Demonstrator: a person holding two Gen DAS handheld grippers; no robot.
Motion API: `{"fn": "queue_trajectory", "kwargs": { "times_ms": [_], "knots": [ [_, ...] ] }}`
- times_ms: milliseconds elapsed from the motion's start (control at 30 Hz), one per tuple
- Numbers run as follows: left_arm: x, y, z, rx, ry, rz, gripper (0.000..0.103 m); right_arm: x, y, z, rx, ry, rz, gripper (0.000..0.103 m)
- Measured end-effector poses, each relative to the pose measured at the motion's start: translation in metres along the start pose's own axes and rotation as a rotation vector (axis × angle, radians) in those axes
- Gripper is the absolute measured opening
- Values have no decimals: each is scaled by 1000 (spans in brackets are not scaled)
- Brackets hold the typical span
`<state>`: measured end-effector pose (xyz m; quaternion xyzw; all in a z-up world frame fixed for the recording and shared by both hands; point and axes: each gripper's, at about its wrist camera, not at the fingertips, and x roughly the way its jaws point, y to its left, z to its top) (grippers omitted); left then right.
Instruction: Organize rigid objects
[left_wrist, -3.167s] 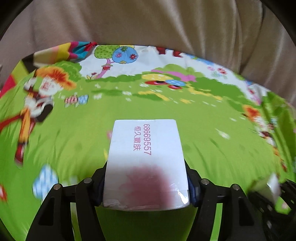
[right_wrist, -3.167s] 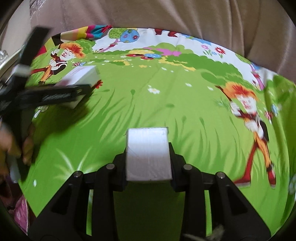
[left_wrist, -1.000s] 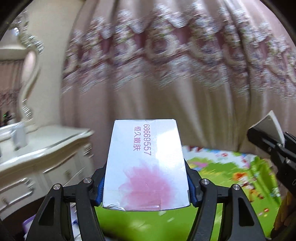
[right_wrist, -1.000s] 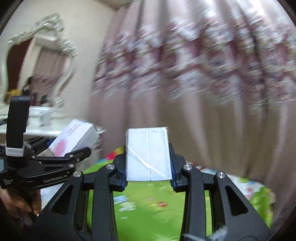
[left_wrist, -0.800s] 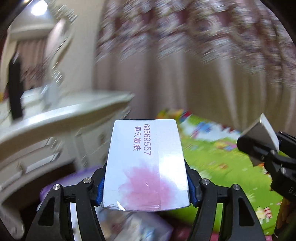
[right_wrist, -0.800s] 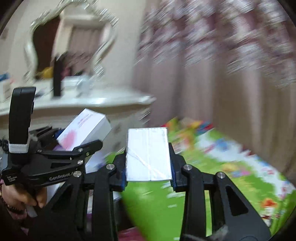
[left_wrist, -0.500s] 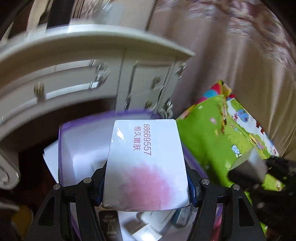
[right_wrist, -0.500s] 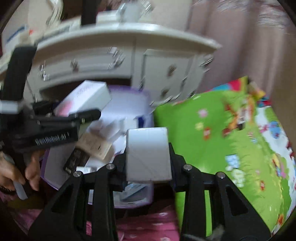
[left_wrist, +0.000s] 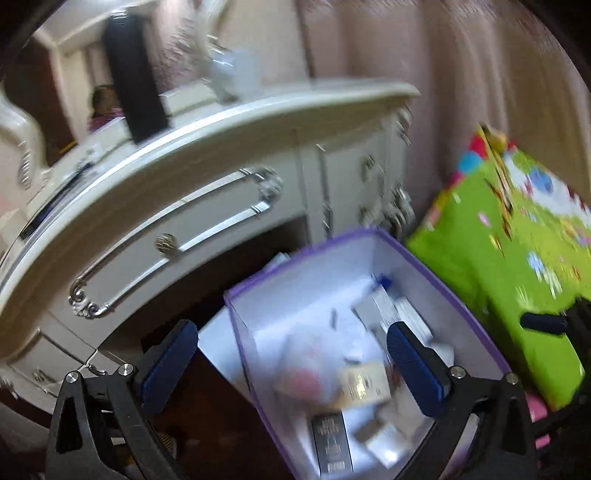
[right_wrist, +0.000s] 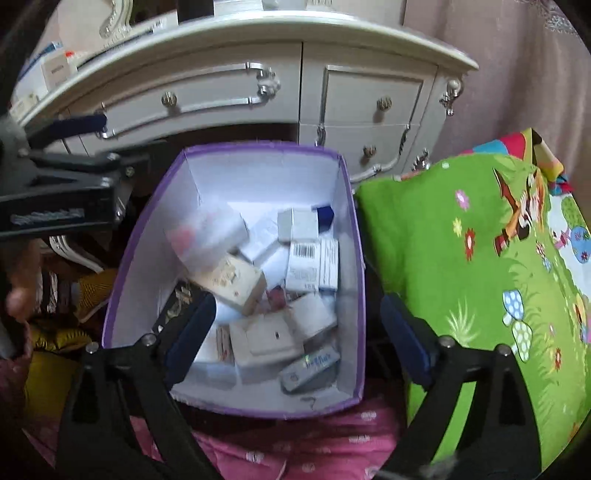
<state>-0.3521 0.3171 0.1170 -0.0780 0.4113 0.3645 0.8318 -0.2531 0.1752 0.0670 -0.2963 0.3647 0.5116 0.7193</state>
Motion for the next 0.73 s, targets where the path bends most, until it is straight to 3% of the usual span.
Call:
{"fn": "queue_trajectory", "kwargs": {
  "times_ms": [133, 267, 367, 633, 733],
  "knots": [
    [-3, -11, -10, 51, -41, 25, 103, 2, 7, -2, 3, 36, 13, 92],
    [10, -12, -16, 37, -6, -142, 103, 7, 12, -8, 0, 55, 11, 92],
    [15, -12, -18, 9, 3, -173, 103, 8, 12, -10, 0, 58, 11, 92],
    [17, -9, -24, -27, -10, -144, 103, 10, 9, -13, 28, 69, 13, 92],
    [18, -6, -28, -51, -33, -89, 103, 12, 11, -14, 20, 76, -1, 92]
  ]
}}
